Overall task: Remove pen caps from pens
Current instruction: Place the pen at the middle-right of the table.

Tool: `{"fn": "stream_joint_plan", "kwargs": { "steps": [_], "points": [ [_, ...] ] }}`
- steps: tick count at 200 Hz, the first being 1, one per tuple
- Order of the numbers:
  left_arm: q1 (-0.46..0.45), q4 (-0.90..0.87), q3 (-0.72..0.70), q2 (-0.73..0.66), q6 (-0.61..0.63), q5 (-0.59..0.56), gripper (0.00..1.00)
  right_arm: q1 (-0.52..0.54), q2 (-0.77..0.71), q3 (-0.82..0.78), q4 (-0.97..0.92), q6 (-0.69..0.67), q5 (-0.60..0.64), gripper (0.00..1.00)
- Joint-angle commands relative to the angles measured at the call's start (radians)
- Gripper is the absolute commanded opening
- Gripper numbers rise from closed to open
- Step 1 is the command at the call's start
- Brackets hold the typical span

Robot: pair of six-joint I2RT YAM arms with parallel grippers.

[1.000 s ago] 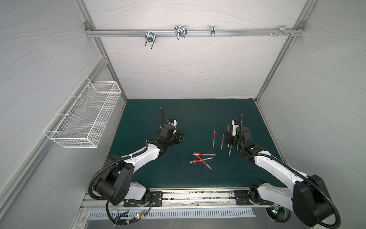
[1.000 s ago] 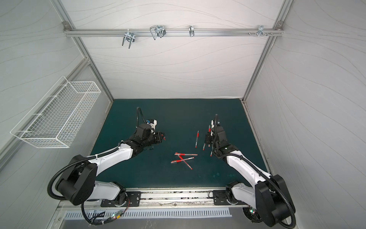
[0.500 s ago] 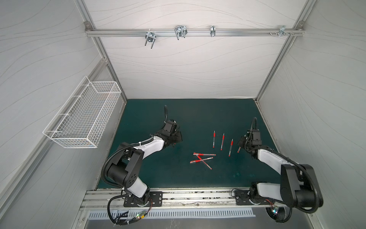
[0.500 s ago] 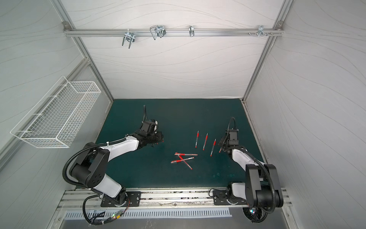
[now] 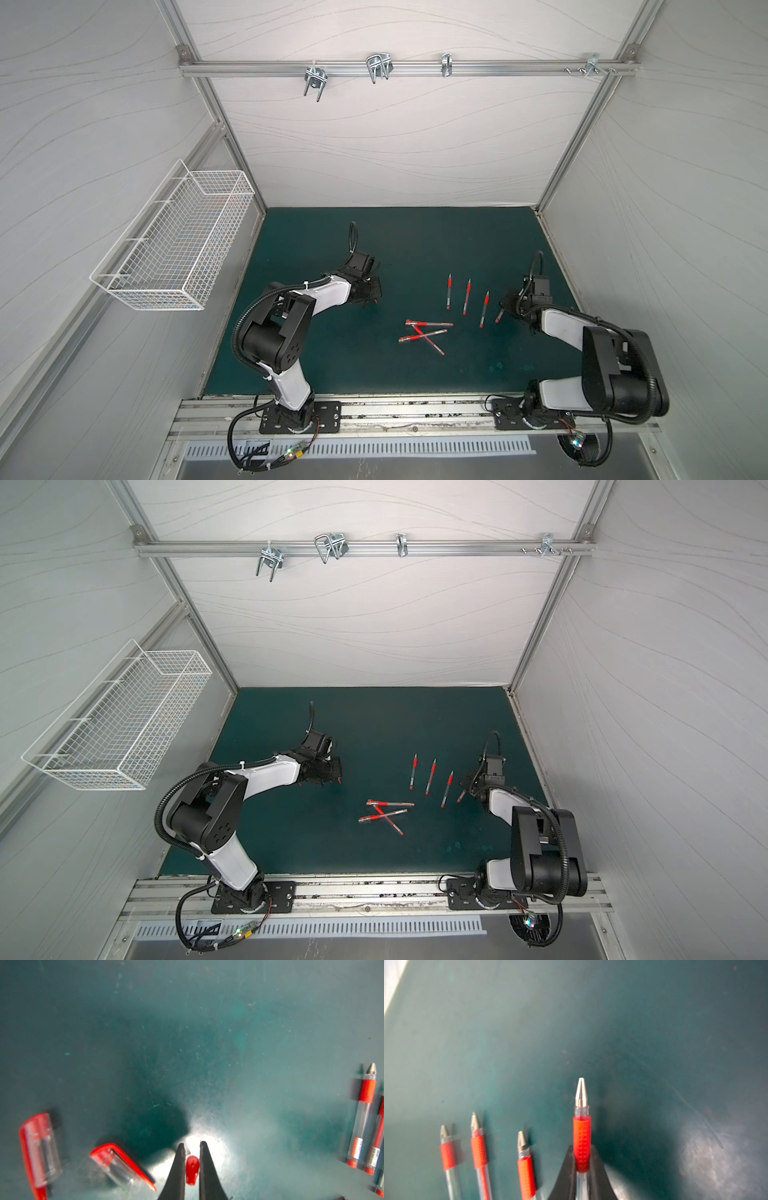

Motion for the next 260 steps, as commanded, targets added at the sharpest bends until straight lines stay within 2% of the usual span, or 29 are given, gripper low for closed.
{"fn": "stream_joint_plan", "kwargs": {
  "steps": [1,40,77,114,147,195,228,260],
  "points": [
    [0.009,-0.046,0.043,0.028,-0.005,-0.030,0.07,-0.009,0.018,-0.005,0.020,0.031,-0.031,0.06],
    [0.011,-0.050,0.044,0.027,-0.008,-0.037,0.18,-0.010,0.009,-0.008,0.015,0.031,-0.023,0.23],
    [0.011,-0.050,0.038,0.011,-0.009,-0.047,0.37,-0.010,-0.024,-0.010,0.008,0.022,-0.012,0.37],
    [0.011,-0.010,0.000,-0.056,-0.010,-0.047,0.46,0.020,-0.173,-0.039,-0.004,-0.011,0.046,0.41],
    [0.008,0.071,-0.072,-0.170,-0.015,-0.019,0.51,0.144,-0.346,-0.022,-0.069,-0.130,0.118,0.44],
    [-0.043,0.252,-0.211,-0.375,0.036,0.072,0.54,0.324,-0.519,-0.001,-0.101,-0.310,0.040,0.46],
    [-0.117,0.283,-0.238,-0.468,0.055,0.117,0.54,0.458,-0.495,0.060,-0.153,-0.398,0.029,0.47],
    [-0.130,0.278,-0.258,-0.505,-0.096,0.222,0.52,0.558,-0.414,0.154,-0.227,-0.446,-0.011,0.45]
  ]
}}
